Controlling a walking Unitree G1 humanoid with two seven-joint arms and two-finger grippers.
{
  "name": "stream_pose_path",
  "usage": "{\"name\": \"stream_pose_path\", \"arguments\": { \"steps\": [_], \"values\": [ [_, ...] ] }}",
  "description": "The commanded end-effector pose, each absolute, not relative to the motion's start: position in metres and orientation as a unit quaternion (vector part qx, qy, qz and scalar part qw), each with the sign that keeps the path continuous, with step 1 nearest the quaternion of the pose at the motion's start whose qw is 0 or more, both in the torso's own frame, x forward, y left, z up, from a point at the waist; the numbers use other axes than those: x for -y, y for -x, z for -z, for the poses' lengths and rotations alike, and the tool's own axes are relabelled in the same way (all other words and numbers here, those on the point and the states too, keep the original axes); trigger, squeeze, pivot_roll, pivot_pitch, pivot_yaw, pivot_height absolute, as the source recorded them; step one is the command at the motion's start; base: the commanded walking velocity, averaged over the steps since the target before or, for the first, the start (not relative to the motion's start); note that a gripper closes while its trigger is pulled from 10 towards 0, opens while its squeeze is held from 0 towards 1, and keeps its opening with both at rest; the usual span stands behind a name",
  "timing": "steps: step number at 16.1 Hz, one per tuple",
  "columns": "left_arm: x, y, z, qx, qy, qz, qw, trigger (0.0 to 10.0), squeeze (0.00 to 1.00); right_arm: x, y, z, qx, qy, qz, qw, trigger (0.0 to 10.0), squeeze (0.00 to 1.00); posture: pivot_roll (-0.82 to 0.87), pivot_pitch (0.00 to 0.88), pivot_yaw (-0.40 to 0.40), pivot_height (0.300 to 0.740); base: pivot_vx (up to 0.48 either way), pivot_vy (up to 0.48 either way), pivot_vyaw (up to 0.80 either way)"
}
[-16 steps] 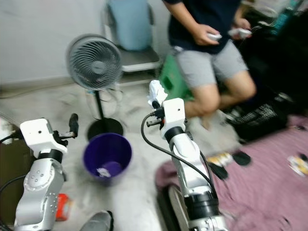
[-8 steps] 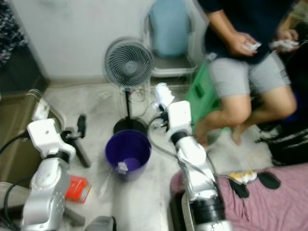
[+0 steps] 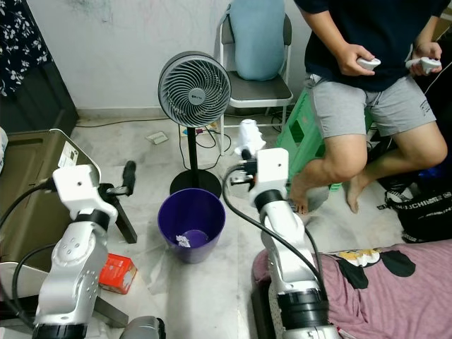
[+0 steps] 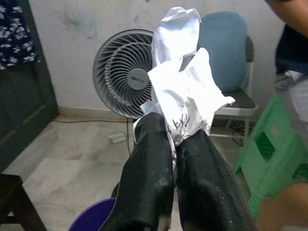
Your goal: Clean up the room
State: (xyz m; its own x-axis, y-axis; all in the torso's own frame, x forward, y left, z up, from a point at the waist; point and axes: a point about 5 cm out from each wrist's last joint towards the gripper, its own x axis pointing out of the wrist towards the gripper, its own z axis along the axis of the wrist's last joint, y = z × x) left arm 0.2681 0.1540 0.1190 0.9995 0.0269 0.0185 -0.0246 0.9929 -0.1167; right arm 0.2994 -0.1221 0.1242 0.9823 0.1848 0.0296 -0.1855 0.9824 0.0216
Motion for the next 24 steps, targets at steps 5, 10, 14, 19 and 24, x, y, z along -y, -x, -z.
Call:
{"name": "stream_pose_path", "arguments": {
  "steps": [5, 10, 14, 19, 24],
  "values": [
    [-0.153, -0.269, -0.118, 0.006, 0.060, -0.011, 0.998, 10.0, 0.00, 0.115, -0.301, -0.131, 0.027, -0.003, -0.104, 0.994, 10.0, 0.00, 0.07, 0.000, -0.030, 0.740, 0.000, 0.000, 0.58],
    [-0.151, -0.266, -0.117, 0.001, 0.070, -0.004, 0.998, 10.0, 0.00, 0.114, -0.302, -0.131, 0.026, -0.004, -0.105, 0.994, 10.0, 0.00, 0.06, 0.000, -0.032, 0.740, 0.000, 0.000, 0.80],
    [-0.149, -0.267, -0.117, 0.001, 0.071, 0.005, 0.997, 10.0, 0.00, 0.116, -0.300, -0.130, 0.025, 0.000, -0.100, 0.995, 10.0, 0.00, 0.06, 0.000, -0.028, 0.740, 0.000, 0.000, 0.76],
    [-0.150, -0.266, -0.118, 0.003, 0.075, 0.011, 0.997, 10.0, 0.00, 0.115, -0.301, -0.130, 0.022, -0.012, -0.095, 0.995, 10.0, 0.00, 0.06, 0.000, -0.026, 0.740, 0.000, 0.000, 0.11],
    [-0.149, -0.267, -0.120, 0.005, 0.080, 0.026, 0.996, 10.0, 0.00, 0.115, -0.302, -0.128, 0.014, -0.032, -0.089, 0.995, 10.0, 0.00, 0.07, 0.000, -0.018, 0.740, 0.000, 0.000, 0.00]
  ]
}}
